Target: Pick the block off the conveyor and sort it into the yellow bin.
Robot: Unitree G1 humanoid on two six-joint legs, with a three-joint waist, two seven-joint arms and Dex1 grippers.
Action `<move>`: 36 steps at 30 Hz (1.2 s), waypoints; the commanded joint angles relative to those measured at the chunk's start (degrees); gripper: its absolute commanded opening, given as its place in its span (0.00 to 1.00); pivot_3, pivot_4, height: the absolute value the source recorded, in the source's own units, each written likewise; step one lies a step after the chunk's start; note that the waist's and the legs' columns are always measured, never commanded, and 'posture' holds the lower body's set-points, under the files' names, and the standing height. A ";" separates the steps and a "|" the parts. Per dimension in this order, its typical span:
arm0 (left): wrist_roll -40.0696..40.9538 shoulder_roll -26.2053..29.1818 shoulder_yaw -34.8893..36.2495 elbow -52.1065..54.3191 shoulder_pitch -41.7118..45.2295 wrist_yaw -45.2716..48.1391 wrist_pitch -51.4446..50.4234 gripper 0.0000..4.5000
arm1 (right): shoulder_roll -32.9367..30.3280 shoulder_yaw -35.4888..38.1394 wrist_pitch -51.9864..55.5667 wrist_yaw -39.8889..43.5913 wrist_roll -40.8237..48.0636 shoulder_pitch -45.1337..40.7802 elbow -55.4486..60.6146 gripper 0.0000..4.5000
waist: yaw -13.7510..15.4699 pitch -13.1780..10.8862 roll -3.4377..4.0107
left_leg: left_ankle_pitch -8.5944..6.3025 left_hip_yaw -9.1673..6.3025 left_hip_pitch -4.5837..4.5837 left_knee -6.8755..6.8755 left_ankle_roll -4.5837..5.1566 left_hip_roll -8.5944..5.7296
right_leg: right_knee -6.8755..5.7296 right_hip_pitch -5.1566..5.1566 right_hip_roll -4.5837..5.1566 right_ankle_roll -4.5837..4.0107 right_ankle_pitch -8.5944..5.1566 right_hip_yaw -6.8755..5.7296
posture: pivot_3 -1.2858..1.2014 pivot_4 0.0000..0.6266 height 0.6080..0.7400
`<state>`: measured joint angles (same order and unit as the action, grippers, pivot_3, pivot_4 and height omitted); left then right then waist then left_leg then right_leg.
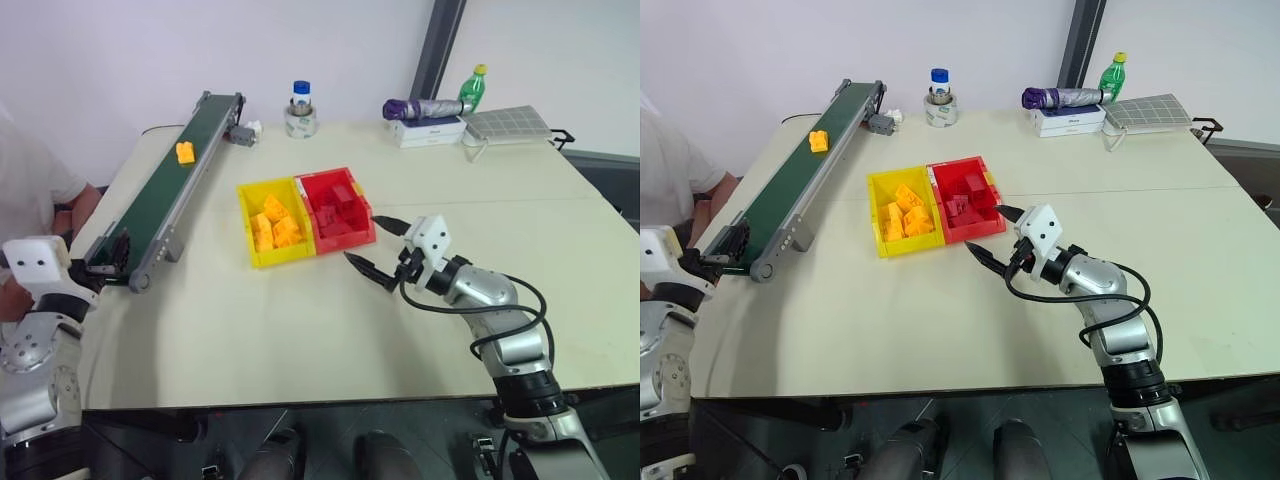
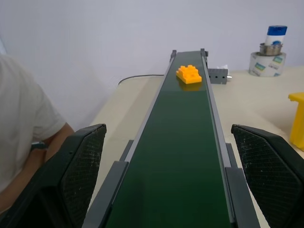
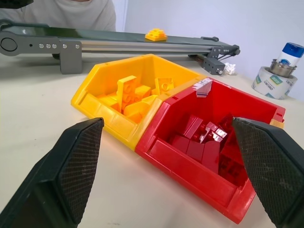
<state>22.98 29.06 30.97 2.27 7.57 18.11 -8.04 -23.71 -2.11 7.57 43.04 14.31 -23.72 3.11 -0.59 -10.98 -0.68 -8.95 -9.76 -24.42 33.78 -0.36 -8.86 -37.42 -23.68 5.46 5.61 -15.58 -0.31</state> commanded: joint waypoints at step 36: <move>-4.18 4.51 -7.66 -7.52 23.86 -11.25 -24.63 0.99 | 0.24 -0.14 0.05 -0.92 0.12 -0.10 2.67 1.00 | -0.12 0.01 -0.02 | 0.06 0.01 0.00 0.06 0.08 0.03 | -0.01 0.01 -0.08 0.31 0.19 -0.01 | 0.52 0.24 1.00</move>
<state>19.21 32.42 23.21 -5.23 30.03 7.50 -31.40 -23.62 -2.63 7.96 42.51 14.11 -23.50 3.21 -0.71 -10.98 -0.70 -8.89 -9.75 -24.42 33.85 -0.27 -8.83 -37.43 -23.68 5.39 5.93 -15.39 -0.31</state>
